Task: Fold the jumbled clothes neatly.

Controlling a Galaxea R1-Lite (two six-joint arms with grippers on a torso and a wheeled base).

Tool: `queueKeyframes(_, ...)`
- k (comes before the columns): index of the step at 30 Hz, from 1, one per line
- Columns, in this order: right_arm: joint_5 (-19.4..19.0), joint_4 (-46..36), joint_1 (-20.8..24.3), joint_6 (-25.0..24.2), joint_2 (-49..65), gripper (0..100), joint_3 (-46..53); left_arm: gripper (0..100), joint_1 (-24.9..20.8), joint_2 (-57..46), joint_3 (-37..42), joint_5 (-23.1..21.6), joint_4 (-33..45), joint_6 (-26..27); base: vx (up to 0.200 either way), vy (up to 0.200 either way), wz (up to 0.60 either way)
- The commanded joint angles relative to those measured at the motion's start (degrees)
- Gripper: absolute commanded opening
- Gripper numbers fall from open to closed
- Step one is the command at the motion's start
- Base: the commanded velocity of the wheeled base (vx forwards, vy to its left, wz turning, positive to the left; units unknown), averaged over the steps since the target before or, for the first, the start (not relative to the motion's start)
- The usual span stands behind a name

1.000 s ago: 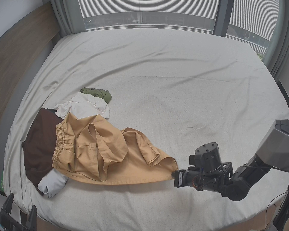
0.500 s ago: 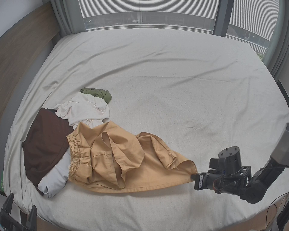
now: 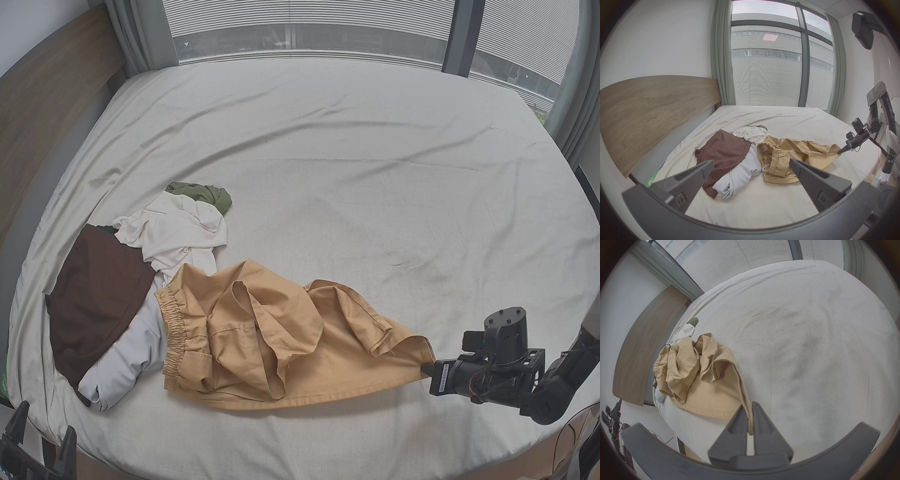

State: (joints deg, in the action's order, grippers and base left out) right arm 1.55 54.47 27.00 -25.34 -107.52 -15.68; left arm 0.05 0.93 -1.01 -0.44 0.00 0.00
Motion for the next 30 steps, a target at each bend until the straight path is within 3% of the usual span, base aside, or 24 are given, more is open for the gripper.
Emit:
queueKeyframes(1,-0.5,1.2,-1.8,0.5,0.0,0,2.7,100,0.0,-0.9,1.0,0.0,0.0,0.0,0.000,0.000,0.00)
queueKeyframes(10,-2.3,3.5,-5.7,2.3,0.2,0,6.6,100,0.0,-0.9,1.0,0.0,0.0,0.1,0.000,0.000,0.00)
queueKeyframes(30,-4.2,9.5,-9.5,3.5,-0.5,0,15.7,100,0.0,-0.9,1.0,0.0,0.0,0.1,0.000,0.000,0.00)
